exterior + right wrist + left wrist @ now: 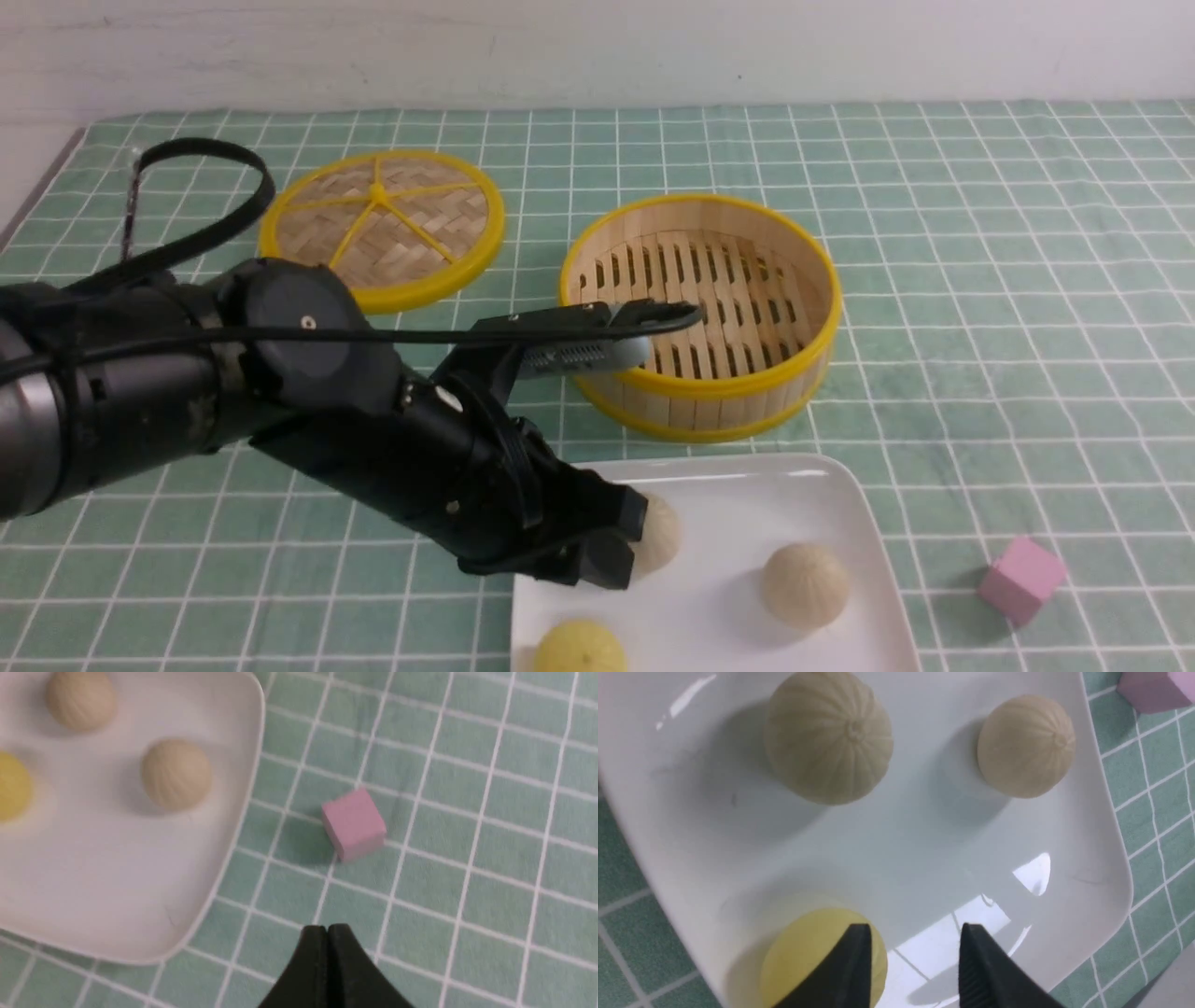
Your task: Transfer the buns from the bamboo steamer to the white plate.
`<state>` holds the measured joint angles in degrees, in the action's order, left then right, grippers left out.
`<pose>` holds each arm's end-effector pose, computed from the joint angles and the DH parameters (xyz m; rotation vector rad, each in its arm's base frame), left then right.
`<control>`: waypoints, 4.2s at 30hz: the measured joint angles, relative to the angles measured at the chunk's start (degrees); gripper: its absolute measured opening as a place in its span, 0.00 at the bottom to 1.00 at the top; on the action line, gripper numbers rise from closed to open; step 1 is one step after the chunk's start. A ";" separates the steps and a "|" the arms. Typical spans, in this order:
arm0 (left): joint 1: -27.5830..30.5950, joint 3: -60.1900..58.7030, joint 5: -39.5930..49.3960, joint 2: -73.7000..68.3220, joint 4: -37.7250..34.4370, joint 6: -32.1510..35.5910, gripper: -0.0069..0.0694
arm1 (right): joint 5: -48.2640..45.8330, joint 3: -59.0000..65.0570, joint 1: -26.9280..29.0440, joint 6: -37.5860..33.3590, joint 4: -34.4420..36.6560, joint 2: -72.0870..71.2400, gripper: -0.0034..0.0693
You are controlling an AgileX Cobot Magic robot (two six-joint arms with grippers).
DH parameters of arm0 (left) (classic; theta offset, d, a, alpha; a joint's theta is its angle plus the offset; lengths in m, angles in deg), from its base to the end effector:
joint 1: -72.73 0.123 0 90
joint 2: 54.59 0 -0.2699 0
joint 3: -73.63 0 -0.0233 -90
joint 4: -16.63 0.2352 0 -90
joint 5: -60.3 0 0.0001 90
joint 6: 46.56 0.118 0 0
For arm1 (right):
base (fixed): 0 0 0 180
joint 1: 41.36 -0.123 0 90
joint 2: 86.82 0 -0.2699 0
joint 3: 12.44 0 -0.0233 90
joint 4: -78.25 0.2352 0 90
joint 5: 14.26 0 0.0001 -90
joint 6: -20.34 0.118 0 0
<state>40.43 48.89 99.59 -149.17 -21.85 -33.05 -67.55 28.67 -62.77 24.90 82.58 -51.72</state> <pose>0.2194 -0.1937 0.2014 0.4816 2.7201 -0.8058 0.0839 0.0406 0.2820 -0.3152 2.2571 0.3325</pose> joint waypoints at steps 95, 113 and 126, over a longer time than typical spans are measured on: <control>0.00 -32.17 -22.05 65.27 24.21 -25.94 0.13 | 31.37 36.50 18.20 -2.83 -3.31 -27.42 0.10; 0.00 -32.58 -20.90 65.27 29.25 -21.93 0.15 | 31.33 36.50 18.20 -2.83 -3.31 -27.42 0.10; 9.05 -37.80 -20.35 69.99 46.48 -28.93 0.16 | 31.33 36.50 18.20 -2.83 -3.31 -27.42 0.10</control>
<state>49.48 11.09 79.24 -79.17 24.62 -61.98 -36.22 65.17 -44.57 22.08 79.27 -79.14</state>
